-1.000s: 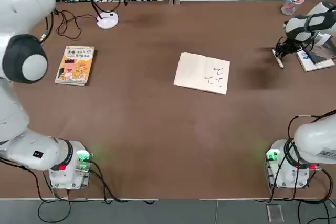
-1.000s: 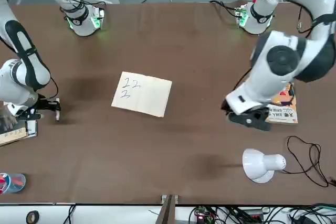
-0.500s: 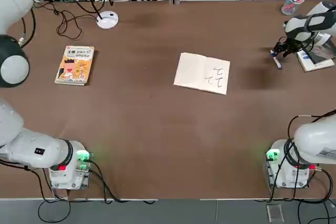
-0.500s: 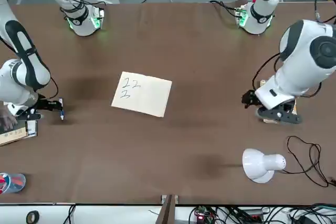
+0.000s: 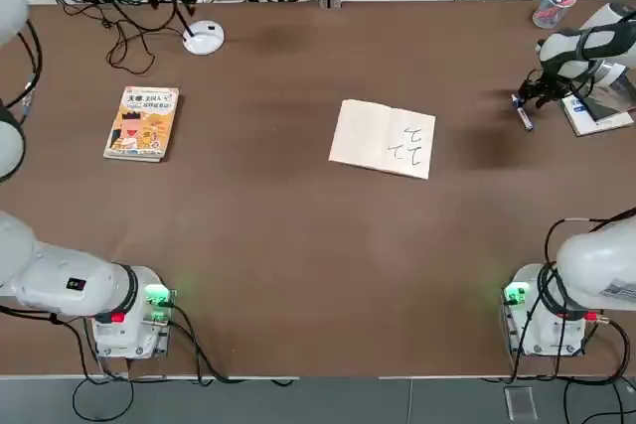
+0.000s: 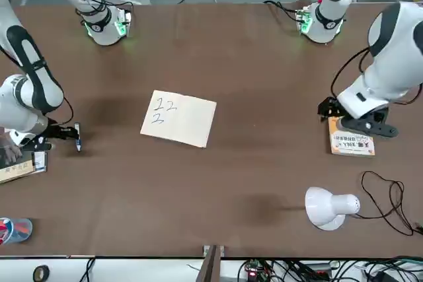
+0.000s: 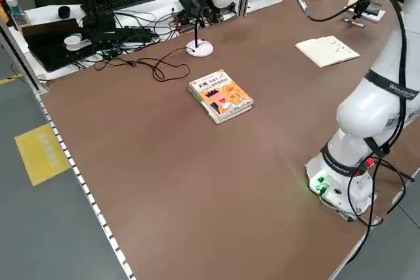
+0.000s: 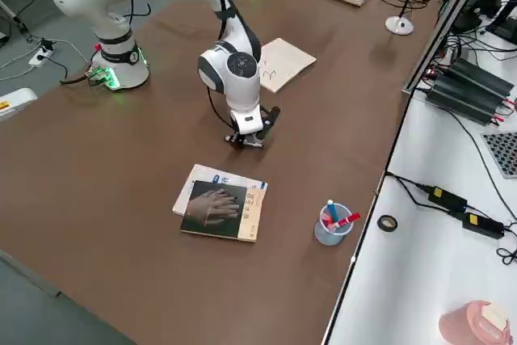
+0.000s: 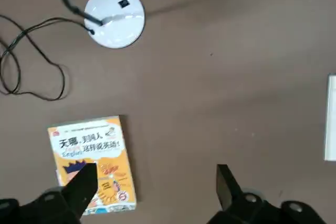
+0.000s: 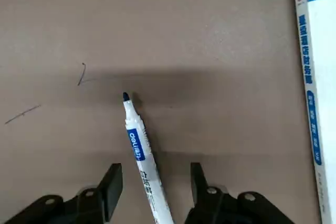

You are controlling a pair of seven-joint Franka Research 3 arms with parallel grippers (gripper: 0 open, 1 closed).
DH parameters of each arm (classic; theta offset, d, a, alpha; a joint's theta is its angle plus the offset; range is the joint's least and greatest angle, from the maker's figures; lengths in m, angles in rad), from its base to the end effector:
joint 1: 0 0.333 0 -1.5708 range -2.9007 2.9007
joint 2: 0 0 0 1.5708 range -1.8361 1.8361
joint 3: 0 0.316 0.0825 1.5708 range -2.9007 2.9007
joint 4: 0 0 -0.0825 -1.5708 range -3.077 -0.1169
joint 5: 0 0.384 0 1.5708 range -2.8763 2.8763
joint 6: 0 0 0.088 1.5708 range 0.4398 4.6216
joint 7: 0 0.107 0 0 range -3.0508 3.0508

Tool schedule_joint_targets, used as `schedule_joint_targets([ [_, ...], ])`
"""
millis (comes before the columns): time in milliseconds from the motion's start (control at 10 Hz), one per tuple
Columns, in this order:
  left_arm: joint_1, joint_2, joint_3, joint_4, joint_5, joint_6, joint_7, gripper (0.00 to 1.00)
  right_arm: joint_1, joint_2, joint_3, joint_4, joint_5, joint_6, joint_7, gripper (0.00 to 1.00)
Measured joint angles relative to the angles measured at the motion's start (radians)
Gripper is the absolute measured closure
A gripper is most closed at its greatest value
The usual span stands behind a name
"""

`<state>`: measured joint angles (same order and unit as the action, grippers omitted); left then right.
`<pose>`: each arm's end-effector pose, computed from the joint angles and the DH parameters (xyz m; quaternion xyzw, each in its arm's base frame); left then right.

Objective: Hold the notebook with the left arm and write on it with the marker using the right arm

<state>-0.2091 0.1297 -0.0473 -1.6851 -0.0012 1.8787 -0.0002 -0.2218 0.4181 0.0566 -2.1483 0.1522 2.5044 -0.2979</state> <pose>0.5903 -0.1534 0.5219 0.9913 -0.1272 0.0313 0.0077 0.5552 -0.0933 0.1990 -0.9980 -0.0016 0.0178 0.0606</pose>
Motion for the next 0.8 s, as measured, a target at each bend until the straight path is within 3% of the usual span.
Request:
schedule_joint_targets([
  [300,0.034,-0.055,0.000,-0.059,0.000,-0.006,0.043,0.00,0.015,-0.008,0.011,0.022,0.000,-0.030,0.054,0.32],
  [500,0.053,-0.096,0.000,-0.107,0.000,-0.007,0.062,0.00,0.065,-0.037,0.016,0.071,-0.010,-0.121,0.145,0.26],
  [800,0.079,-0.162,0.000,-0.156,0.000,-0.034,0.078,0.00,0.168,-0.117,0.020,0.171,-0.117,-0.297,0.317,0.02],
])
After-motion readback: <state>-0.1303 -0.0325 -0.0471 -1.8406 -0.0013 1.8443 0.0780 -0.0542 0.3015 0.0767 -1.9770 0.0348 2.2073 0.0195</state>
